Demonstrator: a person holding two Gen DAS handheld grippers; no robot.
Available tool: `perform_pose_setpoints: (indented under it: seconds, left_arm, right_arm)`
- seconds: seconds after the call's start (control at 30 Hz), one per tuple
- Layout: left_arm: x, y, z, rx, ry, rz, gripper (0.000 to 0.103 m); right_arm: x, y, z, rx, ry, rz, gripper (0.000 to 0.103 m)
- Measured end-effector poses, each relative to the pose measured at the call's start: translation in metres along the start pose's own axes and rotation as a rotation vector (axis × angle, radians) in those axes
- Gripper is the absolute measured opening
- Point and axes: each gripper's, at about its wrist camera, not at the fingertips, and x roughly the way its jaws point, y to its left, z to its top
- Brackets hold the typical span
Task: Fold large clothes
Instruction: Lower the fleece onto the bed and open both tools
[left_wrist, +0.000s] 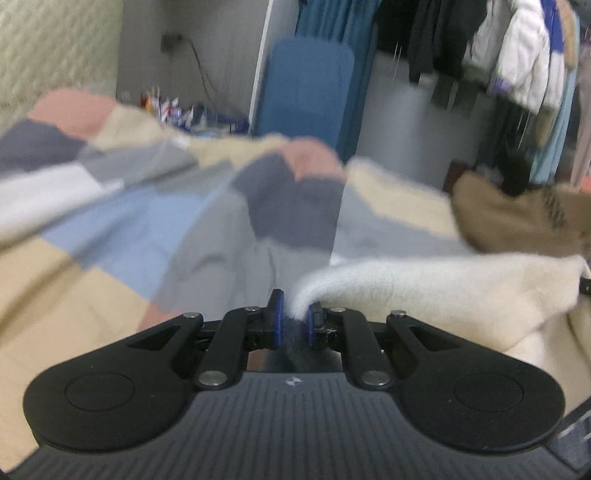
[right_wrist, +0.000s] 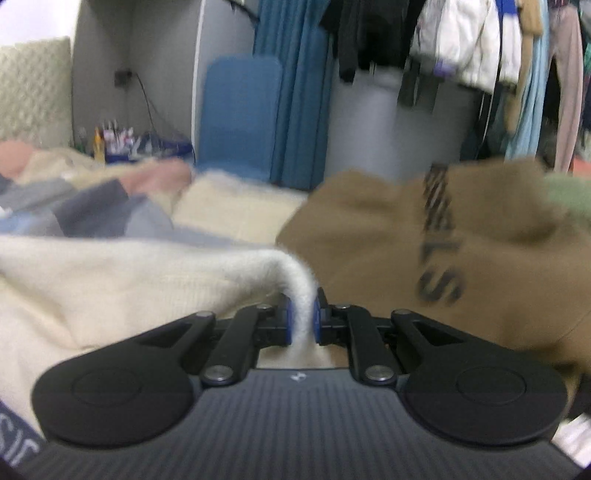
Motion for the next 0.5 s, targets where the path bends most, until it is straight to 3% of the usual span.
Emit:
perform_pose_setpoints:
  seconds: [0.13, 0.23, 0.27, 0.33, 0.37, 0.5]
  left_arm:
    - [0.021, 0.009, -0.016, -0.026, 0.043, -0.016, 0.014]
    - [-0.02, 0.001, -0.017, -0.029, 0.047, -0.035, 0.022]
    - [-0.029, 0.0, -0.016, -0.03, 0.052, -0.038, 0.03]
    - [-0.052, 0.002, -0.013, -0.056, 0.039, -0.049, 0.04]
    - [-0.067, 0.003, -0.011, -0.074, 0.028, -0.054, 0.042]
    - [-0.125, 0.005, -0.012, -0.114, 0.011, -0.068, 0.042]
  right_arm:
    - [0.027, 0.005, -0.017, 0.034, 0.052, 0.017, 0.015]
    - [0.025, 0.003, -0.019, 0.065, 0.068, 0.031, 0.018]
    - [0.025, -0.001, -0.016, 0.076, 0.072, 0.036, 0.021]
    - [0.012, -0.005, -0.015, 0.118, 0.083, 0.067, 0.046]
    - [0.003, -0.009, -0.014, 0.137, 0.08, 0.086, 0.05]
    - [-0.035, -0.009, -0.02, 0.141, 0.075, 0.147, 0.048]
